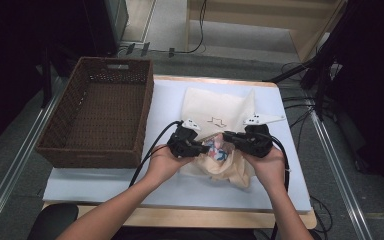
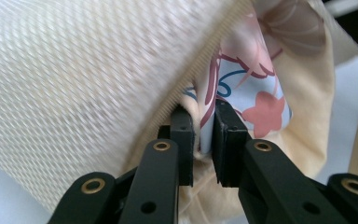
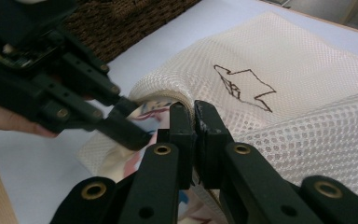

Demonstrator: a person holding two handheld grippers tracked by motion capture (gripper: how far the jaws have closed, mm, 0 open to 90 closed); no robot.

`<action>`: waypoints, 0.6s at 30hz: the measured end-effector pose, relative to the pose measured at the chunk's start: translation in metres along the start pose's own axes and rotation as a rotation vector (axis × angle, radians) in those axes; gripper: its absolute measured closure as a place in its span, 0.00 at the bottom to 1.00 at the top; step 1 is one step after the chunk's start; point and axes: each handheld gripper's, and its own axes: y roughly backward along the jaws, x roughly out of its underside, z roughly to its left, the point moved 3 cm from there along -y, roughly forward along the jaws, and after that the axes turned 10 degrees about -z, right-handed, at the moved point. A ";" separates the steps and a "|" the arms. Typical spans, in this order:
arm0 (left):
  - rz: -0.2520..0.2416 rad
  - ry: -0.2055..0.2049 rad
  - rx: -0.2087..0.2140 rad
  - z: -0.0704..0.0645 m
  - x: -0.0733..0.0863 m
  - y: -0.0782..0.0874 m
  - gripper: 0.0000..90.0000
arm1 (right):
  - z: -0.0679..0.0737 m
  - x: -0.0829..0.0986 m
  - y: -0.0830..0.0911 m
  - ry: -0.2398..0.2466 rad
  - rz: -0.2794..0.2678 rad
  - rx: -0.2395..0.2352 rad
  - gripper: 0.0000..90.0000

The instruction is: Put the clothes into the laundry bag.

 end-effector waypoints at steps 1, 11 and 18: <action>-0.008 0.001 0.000 -0.001 -0.003 0.000 0.90 | 0.000 0.000 0.001 0.001 -0.001 0.000 0.98; -0.016 -0.034 -0.041 0.002 -0.013 -0.015 0.90 | 0.003 0.000 -0.002 0.000 0.005 -0.012 0.98; -0.028 -0.045 -0.044 0.011 -0.011 -0.025 0.89 | 0.001 0.004 -0.006 -0.015 0.017 -0.016 0.98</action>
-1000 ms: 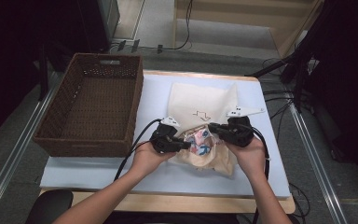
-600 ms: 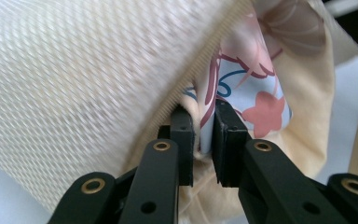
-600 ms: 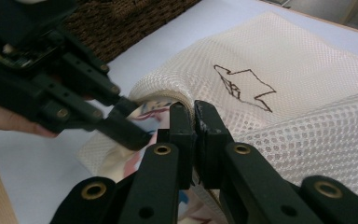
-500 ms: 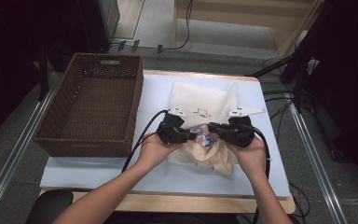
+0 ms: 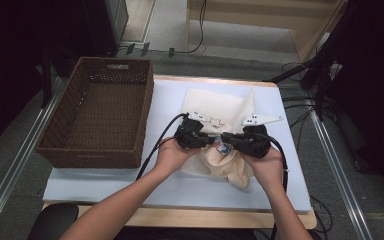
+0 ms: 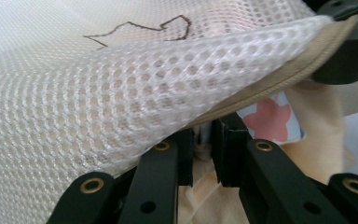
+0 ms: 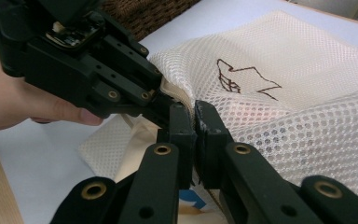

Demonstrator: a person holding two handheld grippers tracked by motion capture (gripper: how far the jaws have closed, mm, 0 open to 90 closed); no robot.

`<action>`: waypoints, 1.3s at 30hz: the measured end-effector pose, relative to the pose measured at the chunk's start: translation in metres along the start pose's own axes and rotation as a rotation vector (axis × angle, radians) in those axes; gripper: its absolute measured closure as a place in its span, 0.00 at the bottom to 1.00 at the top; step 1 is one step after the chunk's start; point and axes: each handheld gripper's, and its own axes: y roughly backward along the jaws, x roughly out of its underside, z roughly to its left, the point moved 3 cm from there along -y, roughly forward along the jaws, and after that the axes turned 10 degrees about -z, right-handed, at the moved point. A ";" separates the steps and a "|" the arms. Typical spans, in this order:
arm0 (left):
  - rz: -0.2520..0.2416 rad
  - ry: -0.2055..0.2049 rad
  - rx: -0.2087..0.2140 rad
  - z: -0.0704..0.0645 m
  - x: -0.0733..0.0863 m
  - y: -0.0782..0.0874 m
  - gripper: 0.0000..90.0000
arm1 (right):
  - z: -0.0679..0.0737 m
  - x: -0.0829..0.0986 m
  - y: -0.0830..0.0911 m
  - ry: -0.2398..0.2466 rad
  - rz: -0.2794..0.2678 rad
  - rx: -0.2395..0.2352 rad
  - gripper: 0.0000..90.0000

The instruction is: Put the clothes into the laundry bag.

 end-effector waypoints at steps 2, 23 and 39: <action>-0.004 -0.001 0.007 0.002 0.000 -0.001 0.87 | -0.001 0.001 -0.001 0.004 0.004 0.003 0.98; 0.012 -0.033 0.094 -0.021 -0.002 0.035 0.49 | -0.005 0.003 -0.003 -0.006 0.010 0.007 0.98; 0.006 -0.071 0.156 -0.030 0.010 0.075 0.43 | -0.005 0.003 -0.002 -0.008 0.015 0.006 0.98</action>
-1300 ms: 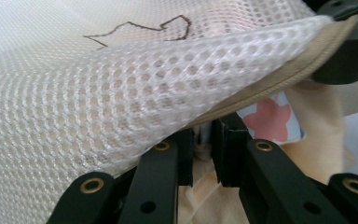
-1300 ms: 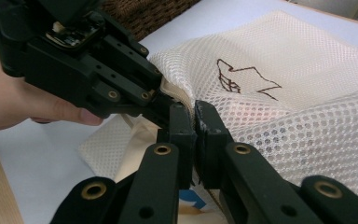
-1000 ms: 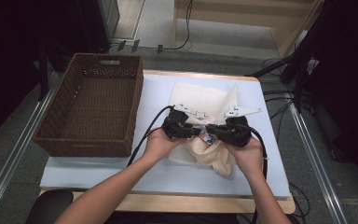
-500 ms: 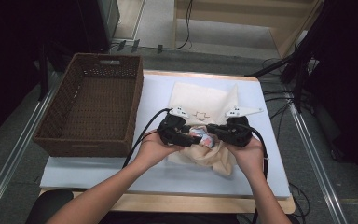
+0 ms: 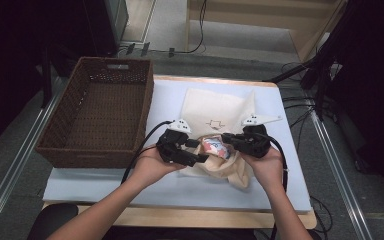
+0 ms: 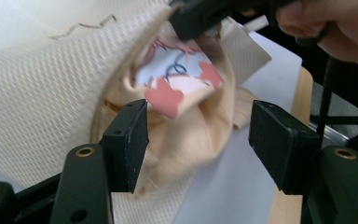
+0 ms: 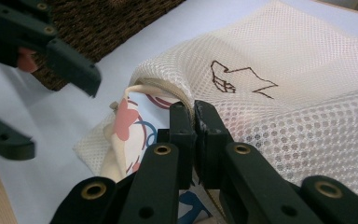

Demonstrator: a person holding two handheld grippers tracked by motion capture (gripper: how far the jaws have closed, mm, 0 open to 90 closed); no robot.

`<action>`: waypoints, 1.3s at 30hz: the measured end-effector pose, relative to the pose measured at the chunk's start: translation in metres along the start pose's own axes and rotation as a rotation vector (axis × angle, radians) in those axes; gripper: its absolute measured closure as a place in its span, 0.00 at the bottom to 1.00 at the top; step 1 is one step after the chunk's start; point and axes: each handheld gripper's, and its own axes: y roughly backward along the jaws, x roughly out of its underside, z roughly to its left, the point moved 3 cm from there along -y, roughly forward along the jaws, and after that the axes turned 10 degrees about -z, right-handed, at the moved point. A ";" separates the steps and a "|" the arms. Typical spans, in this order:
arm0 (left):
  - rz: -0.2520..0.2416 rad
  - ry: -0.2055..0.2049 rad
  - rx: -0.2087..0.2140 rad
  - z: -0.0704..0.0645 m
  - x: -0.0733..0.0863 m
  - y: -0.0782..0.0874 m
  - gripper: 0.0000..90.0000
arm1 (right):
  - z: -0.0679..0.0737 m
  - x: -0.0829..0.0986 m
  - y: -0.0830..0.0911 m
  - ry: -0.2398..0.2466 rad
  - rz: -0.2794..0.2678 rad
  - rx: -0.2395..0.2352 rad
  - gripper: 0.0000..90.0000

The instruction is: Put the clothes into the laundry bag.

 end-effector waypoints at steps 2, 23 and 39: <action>0.019 -0.004 0.015 -0.005 0.007 0.000 0.43 | 0.000 0.000 0.000 -0.001 -0.001 -0.001 0.98; 0.087 0.010 0.054 -0.004 0.039 -0.039 0.41 | 0.001 0.001 0.001 0.009 0.000 0.005 0.98; 0.081 0.023 0.019 0.005 0.053 -0.069 0.41 | 0.002 0.003 0.000 0.016 0.001 0.006 0.98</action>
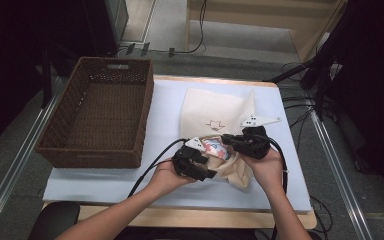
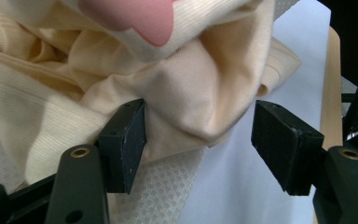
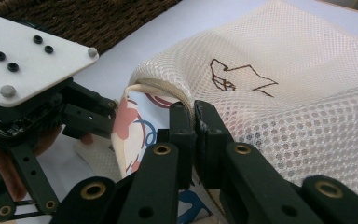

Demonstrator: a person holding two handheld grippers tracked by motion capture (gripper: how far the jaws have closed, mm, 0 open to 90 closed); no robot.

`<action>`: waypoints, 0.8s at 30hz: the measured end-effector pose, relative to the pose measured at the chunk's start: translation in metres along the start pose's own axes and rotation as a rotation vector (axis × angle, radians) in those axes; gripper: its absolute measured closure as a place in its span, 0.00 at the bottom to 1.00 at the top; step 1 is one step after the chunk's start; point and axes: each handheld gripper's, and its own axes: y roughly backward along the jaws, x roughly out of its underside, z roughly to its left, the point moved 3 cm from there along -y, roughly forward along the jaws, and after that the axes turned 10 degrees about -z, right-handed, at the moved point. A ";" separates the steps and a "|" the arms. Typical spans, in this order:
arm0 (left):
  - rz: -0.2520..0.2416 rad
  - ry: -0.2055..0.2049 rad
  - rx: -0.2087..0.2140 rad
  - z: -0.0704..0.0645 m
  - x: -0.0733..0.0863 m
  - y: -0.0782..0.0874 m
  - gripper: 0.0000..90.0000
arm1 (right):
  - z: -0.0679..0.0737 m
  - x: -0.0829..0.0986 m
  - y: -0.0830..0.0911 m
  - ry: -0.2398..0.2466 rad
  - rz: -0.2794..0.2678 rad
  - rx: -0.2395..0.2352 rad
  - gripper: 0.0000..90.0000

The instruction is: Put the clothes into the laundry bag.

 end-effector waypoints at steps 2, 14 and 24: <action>-0.010 -0.013 -0.011 0.000 0.002 -0.002 0.44 | 0.000 0.000 0.000 -0.005 0.002 0.001 0.98; 0.015 0.040 -0.009 0.008 0.010 -0.006 0.81 | 0.002 0.002 0.000 -0.006 0.008 -0.004 0.98; -0.035 0.018 -0.006 0.003 0.002 0.004 0.95 | 0.001 0.002 0.000 -0.007 0.008 -0.004 0.98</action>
